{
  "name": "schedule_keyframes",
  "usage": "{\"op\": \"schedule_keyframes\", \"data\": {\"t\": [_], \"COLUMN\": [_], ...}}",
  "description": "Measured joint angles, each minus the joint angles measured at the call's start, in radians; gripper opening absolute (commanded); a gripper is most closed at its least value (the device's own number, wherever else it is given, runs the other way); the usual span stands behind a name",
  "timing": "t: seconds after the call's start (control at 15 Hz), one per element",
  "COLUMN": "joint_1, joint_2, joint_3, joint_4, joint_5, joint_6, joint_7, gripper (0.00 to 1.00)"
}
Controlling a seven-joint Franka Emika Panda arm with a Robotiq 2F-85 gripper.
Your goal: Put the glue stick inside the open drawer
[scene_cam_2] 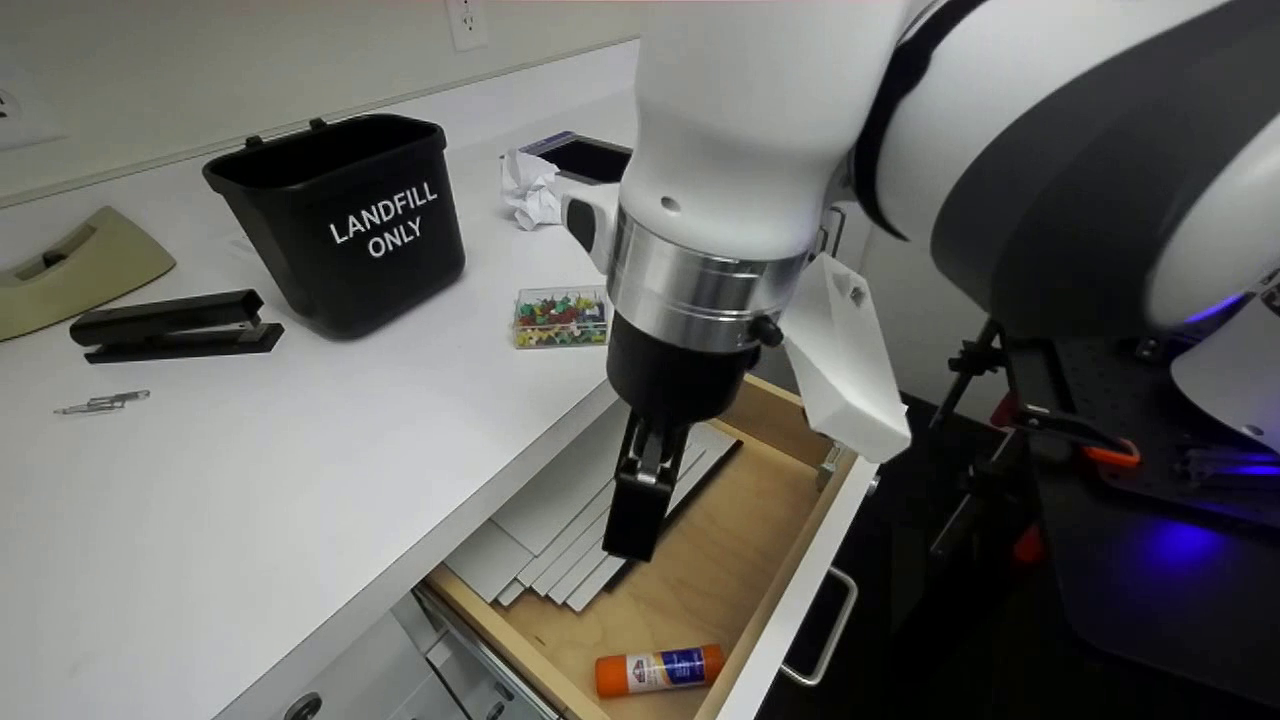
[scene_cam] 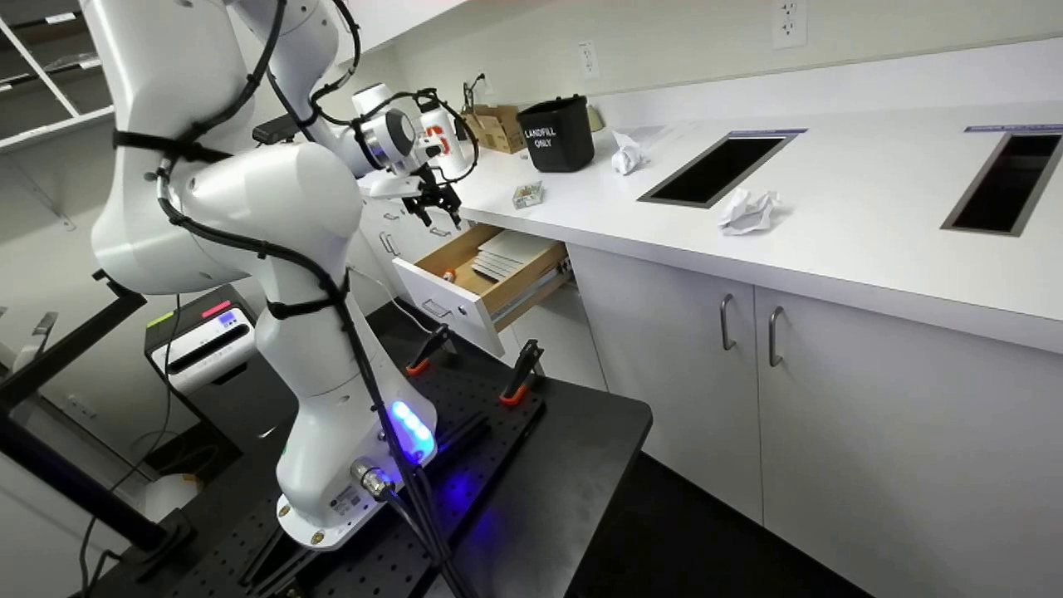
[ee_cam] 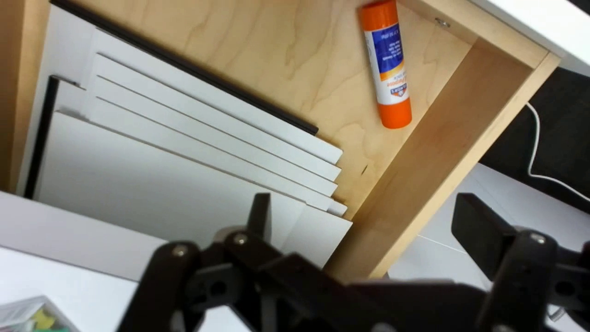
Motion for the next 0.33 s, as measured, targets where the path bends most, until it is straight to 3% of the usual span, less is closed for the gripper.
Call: {"op": "schedule_keyframes", "data": {"t": [0.33], "joint_1": [-0.014], "joint_2": [-0.085], "joint_3": [0.017], "joint_4": [-0.012], "joint_5": [-0.019], "joint_6": [-0.157], "joint_7": [0.002], "gripper": [1.0]}}
